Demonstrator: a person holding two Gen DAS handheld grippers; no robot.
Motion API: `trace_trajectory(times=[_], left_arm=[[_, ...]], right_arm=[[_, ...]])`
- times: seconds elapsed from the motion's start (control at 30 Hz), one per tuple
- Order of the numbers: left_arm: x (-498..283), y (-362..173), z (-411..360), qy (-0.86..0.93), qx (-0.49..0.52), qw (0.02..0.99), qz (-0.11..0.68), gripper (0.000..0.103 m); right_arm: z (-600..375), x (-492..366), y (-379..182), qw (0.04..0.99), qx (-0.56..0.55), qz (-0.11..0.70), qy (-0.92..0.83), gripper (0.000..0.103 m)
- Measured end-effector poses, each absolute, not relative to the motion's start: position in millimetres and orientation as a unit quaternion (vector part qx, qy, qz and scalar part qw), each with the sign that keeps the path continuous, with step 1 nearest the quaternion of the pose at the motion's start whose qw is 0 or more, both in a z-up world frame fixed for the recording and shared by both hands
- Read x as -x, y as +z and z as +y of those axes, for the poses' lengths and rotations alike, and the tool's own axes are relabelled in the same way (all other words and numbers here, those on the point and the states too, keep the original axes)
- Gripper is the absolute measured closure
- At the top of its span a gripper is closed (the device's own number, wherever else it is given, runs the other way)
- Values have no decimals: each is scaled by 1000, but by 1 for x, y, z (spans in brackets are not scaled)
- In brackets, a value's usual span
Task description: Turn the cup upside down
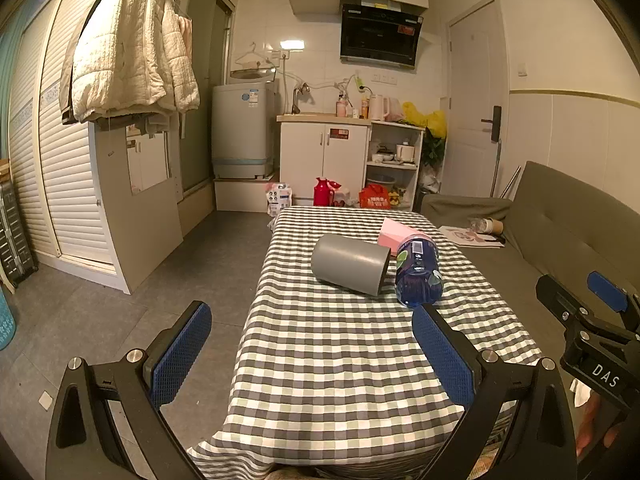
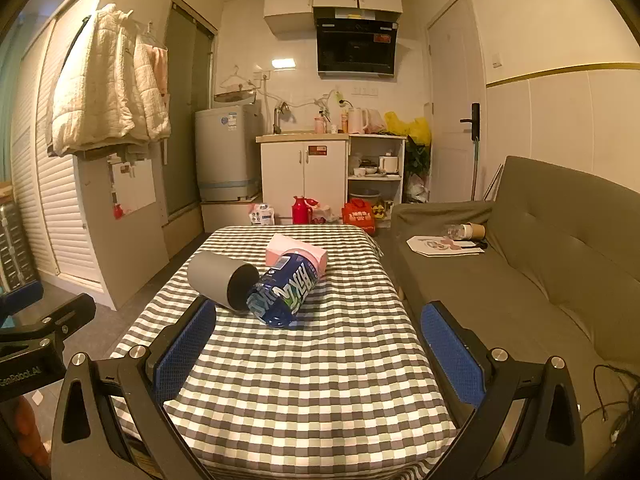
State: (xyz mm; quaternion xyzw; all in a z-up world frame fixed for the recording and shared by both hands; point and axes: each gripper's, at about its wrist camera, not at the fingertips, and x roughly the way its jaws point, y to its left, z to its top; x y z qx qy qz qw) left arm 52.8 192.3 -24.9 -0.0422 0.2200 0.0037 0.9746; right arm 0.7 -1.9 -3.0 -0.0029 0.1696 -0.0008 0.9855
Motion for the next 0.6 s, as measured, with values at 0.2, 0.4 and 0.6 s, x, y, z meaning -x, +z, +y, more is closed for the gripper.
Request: trace_trajectory(times=[0.2, 0.4, 0.6], left_arm=[[-52, -24, 193, 4, 42, 975, 220, 0], [-52, -24, 193, 4, 42, 975, 219, 0], [-53, -25, 192, 4, 42, 975, 220, 0]], right_arm=[[-2, -3, -8, 985, 2, 171, -2, 0], [-2, -4, -9, 985, 1, 172, -1, 0], [-3, -7, -10, 985, 1, 173, -2, 0]])
